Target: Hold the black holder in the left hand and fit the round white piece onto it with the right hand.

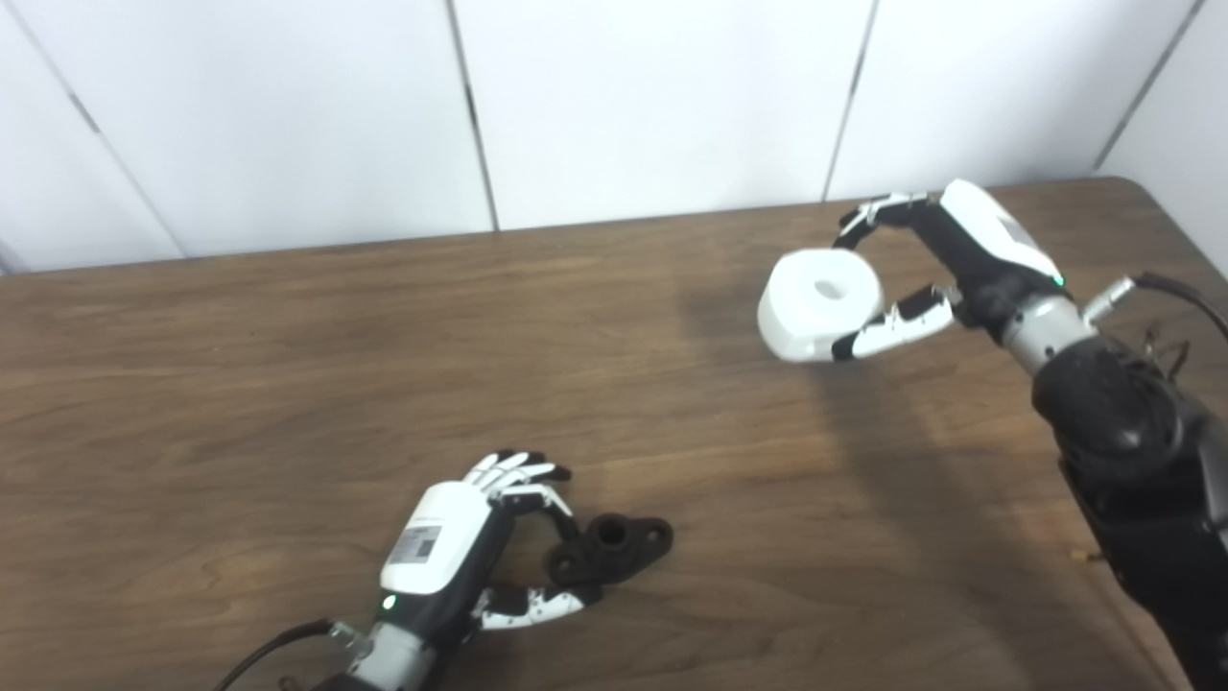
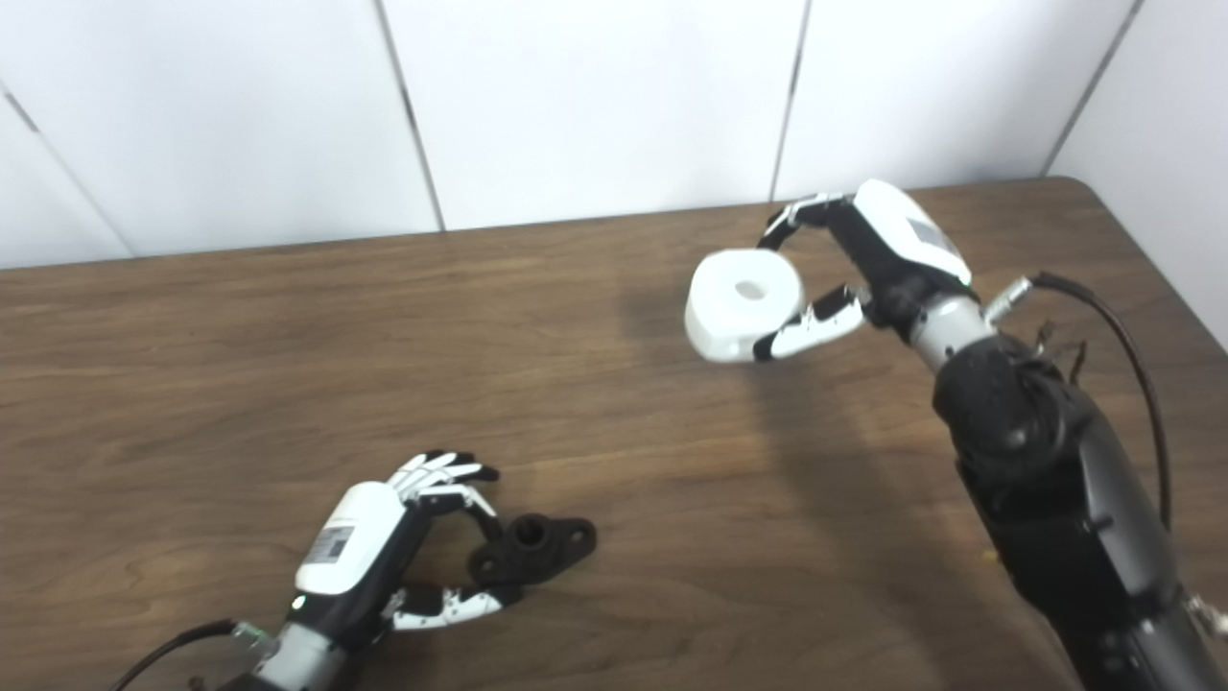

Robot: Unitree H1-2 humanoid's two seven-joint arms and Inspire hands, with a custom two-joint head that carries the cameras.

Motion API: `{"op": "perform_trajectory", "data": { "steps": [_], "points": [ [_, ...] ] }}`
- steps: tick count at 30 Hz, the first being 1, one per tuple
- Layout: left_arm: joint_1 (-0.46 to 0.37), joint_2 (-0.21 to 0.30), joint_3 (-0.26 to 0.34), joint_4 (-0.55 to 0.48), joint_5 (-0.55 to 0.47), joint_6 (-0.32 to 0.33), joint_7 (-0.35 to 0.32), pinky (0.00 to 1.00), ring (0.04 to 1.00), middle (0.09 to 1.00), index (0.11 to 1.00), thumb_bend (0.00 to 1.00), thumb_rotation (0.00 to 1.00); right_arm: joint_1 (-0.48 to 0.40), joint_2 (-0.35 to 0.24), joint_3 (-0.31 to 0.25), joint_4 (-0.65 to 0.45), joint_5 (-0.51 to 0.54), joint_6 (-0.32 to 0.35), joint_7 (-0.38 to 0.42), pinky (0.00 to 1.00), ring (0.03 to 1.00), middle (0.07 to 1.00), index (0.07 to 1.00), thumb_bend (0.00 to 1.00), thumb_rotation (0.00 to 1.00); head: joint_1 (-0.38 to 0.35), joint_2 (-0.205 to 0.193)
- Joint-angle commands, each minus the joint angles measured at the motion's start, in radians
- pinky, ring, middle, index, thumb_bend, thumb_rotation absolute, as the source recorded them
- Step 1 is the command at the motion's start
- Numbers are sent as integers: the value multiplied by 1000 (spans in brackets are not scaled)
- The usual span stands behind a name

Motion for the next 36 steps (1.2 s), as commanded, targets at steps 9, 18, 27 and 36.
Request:
{"op": "perform_trajectory", "data": {
  "steps": [9, 18, 27, 36],
  "points": [
    [9, -12, -43, 49, 33, 40, -64, 935, 896, 818, 487, 520, 50, -9, 83, -37, -166, -91, 0, 215, 889, 924, 800, 483, 523, 135, 27, 46],
    [-2, -10, -46, 42, 30, 51, -72, 944, 896, 818, 487, 521, 50, 2, 152, -13, -199, -134, 0, 292, 896, 935, 805, 483, 523, 133, 34, 88],
    [-6, -13, -48, 38, 30, 57, -74, 939, 901, 815, 487, 521, 50, 7, 188, 24, -222, -107, -2, 289, 913, 932, 799, 483, 523, 134, 34, 101],
    [-13, -12, -54, 40, 34, 58, -77, 935, 896, 815, 487, 520, 50, 9, 259, 52, -251, -114, 0, 319, 907, 940, 799, 482, 523, 133, 38, 108]
  ]
}}
